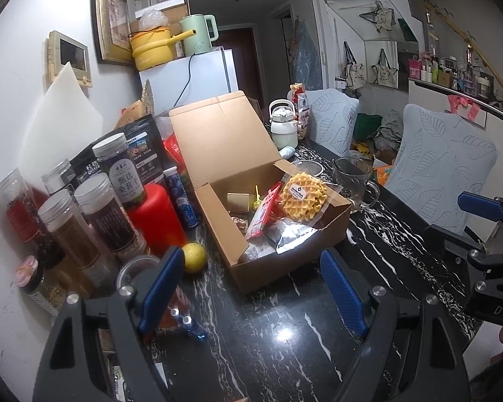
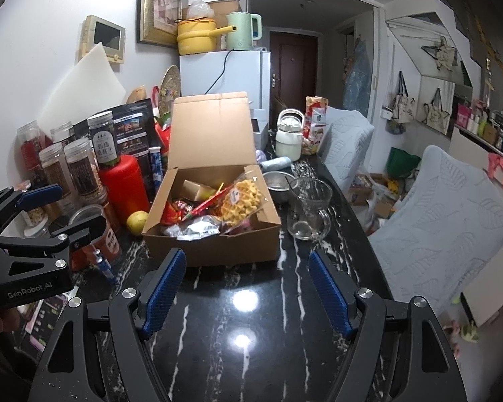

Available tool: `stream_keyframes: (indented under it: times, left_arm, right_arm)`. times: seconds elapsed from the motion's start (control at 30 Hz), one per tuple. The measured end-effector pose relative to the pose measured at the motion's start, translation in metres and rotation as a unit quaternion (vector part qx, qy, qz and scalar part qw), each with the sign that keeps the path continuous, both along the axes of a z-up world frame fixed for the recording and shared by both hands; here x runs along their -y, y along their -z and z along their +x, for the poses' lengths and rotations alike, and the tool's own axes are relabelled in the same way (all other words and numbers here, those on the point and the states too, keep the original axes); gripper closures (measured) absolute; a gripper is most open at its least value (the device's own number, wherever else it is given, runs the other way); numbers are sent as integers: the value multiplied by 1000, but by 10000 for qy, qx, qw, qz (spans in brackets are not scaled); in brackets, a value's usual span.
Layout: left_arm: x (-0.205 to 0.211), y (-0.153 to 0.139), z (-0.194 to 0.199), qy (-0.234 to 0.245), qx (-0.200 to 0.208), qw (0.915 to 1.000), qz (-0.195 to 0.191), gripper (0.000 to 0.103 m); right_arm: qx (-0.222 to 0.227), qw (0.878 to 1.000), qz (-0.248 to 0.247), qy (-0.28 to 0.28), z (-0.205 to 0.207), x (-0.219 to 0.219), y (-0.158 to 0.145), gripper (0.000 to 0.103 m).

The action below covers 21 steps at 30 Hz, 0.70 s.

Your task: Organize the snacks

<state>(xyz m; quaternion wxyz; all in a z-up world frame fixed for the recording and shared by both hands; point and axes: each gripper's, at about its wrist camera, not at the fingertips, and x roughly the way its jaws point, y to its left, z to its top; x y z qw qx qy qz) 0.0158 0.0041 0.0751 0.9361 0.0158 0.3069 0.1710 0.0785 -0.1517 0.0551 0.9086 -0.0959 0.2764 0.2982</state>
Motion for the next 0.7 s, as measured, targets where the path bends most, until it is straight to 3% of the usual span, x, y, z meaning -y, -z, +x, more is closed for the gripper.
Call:
stream_keyframes:
  times: [0.7]
  left_arm:
    - [-1,0,3,24,-19,10000,-38,20]
  right_arm:
    - [28,10000,-64,10,3,0,0,27]
